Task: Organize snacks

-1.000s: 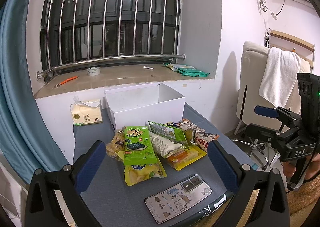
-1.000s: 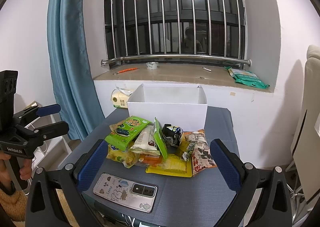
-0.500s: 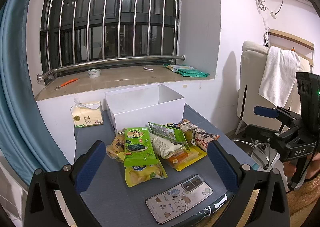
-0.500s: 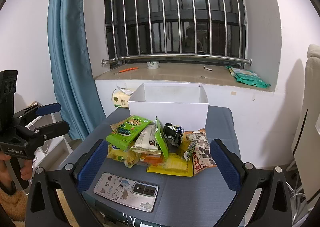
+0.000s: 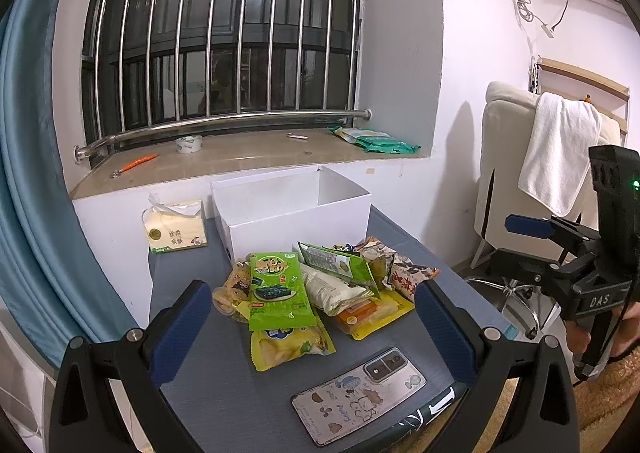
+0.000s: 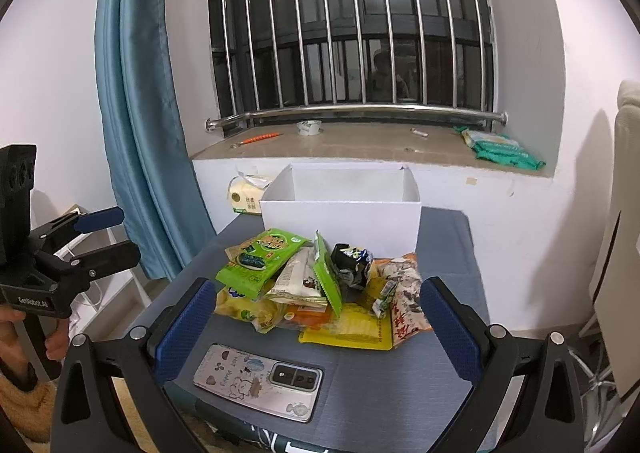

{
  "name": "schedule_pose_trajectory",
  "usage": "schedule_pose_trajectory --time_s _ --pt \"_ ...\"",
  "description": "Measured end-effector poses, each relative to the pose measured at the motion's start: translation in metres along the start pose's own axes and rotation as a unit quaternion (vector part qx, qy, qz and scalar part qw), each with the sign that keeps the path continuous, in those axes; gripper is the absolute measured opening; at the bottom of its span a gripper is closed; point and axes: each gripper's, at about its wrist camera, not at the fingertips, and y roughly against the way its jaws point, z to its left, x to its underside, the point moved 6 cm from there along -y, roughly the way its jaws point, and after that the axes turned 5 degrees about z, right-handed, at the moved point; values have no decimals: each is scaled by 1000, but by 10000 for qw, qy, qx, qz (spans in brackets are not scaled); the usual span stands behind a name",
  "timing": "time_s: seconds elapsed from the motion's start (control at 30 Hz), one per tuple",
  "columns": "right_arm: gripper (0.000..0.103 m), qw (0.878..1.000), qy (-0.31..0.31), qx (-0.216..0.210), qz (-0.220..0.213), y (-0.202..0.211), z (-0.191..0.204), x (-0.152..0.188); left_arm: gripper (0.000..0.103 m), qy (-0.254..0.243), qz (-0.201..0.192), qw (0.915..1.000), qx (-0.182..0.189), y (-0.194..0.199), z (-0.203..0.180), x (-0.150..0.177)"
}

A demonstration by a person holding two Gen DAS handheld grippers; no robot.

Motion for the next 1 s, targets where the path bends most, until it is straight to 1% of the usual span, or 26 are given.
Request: schedule_pose_trajectory --time_s 0.13,0.3,0.37,0.43,0.53,0.6,0.7,0.73,0.8,0.83,0.87,0.9,0.93,0.97,1.0 --pt "103 9997 -162 -165 105 -12 -5 1 103 -6 39 10000 21 -1 0 3" --pt "103 9971 -288 -552 435 -52 -10 0 103 60 124 9999 42 -7 4 9" --pt "103 9966 -270 -499 597 -74 -11 -2 103 123 161 9998 45 -10 8 12" --pt "103 9953 -263 -365 862 -101 -12 -2 103 154 197 9997 17 -11 11 15" --pt "103 9929 -239 -373 1101 -143 -12 -1 103 205 245 9995 -52 -15 17 19" --pt "103 9903 -240 -279 1338 -171 -14 0 103 244 295 9992 -70 -18 22 22" --pt "103 9890 -190 -338 1426 -199 -12 2 103 307 390 9987 -79 -23 29 27" --pt "101 9884 -152 -366 1468 -205 -11 2 103 339 421 9985 -80 -25 31 29" --pt "88 9874 -54 -395 1532 -216 -8 4 103 396 477 9981 -71 -29 35 31" --pt "70 9874 -20 -374 1538 -220 -9 4 103 433 510 9977 -64 -31 37 32" --pt "47 9871 -8 -402 1552 -224 -8 5 103 471 562 9973 -59 -35 38 34" --pt "31 9861 -53 -421 1608 -227 -9 5 103 489 605 9970 -59 -37 39 34" --pt "14 9860 -98 -327 1629 -229 -12 5 103 509 673 9964 -51 -41 40 36" --pt "13 9871 -158 -236 1575 -228 -17 4 103 513 714 9961 -38 -43 41 37" --pt "13 9875 -273 -374 1504 -224 -19 1 103 504 762 9958 -16 -47 41 38"
